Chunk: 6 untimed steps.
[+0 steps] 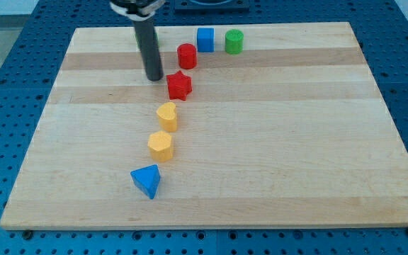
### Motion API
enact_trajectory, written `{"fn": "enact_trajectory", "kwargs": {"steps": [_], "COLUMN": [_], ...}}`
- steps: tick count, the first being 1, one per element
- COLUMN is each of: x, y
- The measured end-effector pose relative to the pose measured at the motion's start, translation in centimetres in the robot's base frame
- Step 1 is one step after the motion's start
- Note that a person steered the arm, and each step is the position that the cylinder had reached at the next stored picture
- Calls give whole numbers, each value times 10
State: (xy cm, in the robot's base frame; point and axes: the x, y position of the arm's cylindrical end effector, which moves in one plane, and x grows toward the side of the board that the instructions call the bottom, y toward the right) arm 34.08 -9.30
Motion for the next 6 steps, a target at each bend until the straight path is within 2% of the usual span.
{"fn": "enact_trajectory", "kwargs": {"steps": [1,2,4,5,6], "x": [-1,-18,-27,-40,-34], "y": [42,59,103,97,165]}}
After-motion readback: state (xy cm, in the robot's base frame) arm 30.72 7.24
